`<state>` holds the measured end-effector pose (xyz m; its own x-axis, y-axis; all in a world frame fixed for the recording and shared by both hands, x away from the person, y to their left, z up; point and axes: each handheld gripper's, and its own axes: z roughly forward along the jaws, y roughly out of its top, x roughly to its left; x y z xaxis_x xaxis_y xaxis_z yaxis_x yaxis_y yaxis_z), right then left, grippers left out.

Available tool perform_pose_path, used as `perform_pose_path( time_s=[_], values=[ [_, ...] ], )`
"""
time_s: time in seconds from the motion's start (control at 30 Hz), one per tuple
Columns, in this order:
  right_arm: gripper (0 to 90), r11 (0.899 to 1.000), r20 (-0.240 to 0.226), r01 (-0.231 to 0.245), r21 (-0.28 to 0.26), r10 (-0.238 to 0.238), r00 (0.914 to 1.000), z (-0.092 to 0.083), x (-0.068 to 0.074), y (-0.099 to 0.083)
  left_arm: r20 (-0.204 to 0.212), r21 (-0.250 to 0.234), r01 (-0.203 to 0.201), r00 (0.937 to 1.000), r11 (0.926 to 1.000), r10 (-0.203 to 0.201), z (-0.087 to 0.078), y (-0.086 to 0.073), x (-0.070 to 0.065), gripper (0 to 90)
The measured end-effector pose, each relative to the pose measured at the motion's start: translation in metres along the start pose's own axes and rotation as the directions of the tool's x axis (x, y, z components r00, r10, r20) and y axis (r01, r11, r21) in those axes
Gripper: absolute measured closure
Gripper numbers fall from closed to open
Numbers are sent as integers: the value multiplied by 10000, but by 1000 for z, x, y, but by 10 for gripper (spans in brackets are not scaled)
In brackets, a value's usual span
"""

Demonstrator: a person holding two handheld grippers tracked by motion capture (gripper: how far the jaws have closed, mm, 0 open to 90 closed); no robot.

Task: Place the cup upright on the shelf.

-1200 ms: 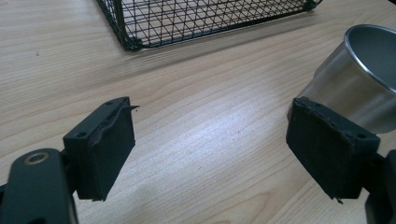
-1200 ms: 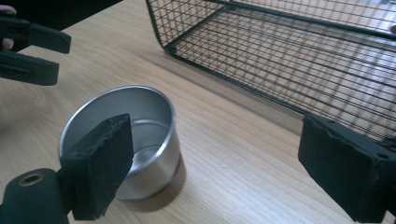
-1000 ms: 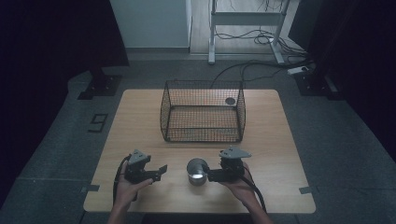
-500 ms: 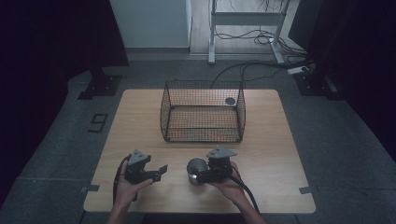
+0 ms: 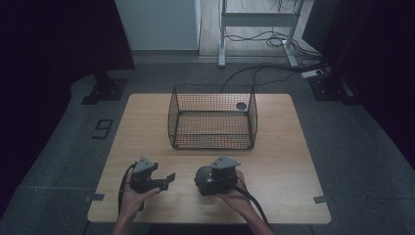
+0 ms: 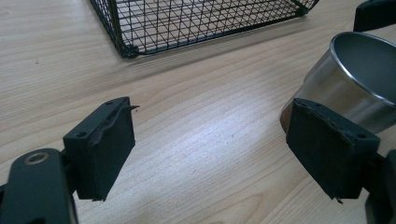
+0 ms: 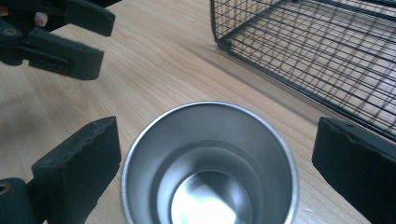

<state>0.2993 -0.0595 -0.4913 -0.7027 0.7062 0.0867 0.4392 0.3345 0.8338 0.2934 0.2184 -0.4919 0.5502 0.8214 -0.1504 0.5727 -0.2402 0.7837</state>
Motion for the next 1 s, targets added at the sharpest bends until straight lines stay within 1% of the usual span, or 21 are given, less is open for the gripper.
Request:
perform_pose_path(
  time_s=[0.1,0.27,0.3,0.37,0.4,0.47,0.5,0.53,0.57,0.6,0.63,0.7,0.77,0.93,1.0],
  values=[
    [6,9998,-5,190,99,-190,9998,3,4,-1,10,-1,-2,10000,10000,2,0,0,0,157],
    [9,9991,-6,271,330,-271,9996,10,5,-6,7,23,-11,10000,10000,11,0,0,0,157],
    [19,9986,-19,319,431,-319,9995,13,6,-8,6,18,-10,10000,10000,10,0,0,0,157],
    [30,9983,-13,348,459,-348,9994,15,6,-9,3,10,-9,10000,10000,9,0,0,0,157],
    [53,9976,-98,417,545,-413,9991,17,6,-12,-4,-12,4,10000,10000,-4,0,0,0,157],
    [56,9974,-67,437,573,-434,9990,18,6,-13,1,-12,25,10000,10000,-25,-1,0,1,157],
    [76,9969,43,492,618,-496,9988,20,7,-15,-13,-13,38,10000,10000,-38,-1,0,1,157],
    [95,9965,125,556,619,-565,9983,20,7,-17,-38,-31,42,10000,10000,-42,-2,0,2,157],
    [95,9965,125,556,619,-565,9983,20,7,-17,-38,-31,42,10000,10000,-42,-2,0,2,157],
    [127,9969,239,563,555,-577,9980,20,6,-18,-41,-47,55,10000,10000,-55,-2,0,2,157],
    [128,9968,201,569,564,-581,9981,20,5,-18,-44,-49,50,10000,10000,-50,-2,0,2,157],
    [131,9960,273,675,589,-692,9972,20,6,-18,-40,-59,47,10000,10000,-47,-3,0,2,157],
    [132,9960,293,671,590,-689,9972,20,6,-18,-40,-62,35,10000,10000,-35,-3,0,2,157],
    [135,9944,223,872,590,-886,9958,19,6,-17,-55,-102,44,10000,9999,-45,-4,0,2,157],
    [135,9948,187,857,553,-868,9960,18,6,-17,-69,-109,54,10000,9999,-55,-4,0,3,157]
  ],
)
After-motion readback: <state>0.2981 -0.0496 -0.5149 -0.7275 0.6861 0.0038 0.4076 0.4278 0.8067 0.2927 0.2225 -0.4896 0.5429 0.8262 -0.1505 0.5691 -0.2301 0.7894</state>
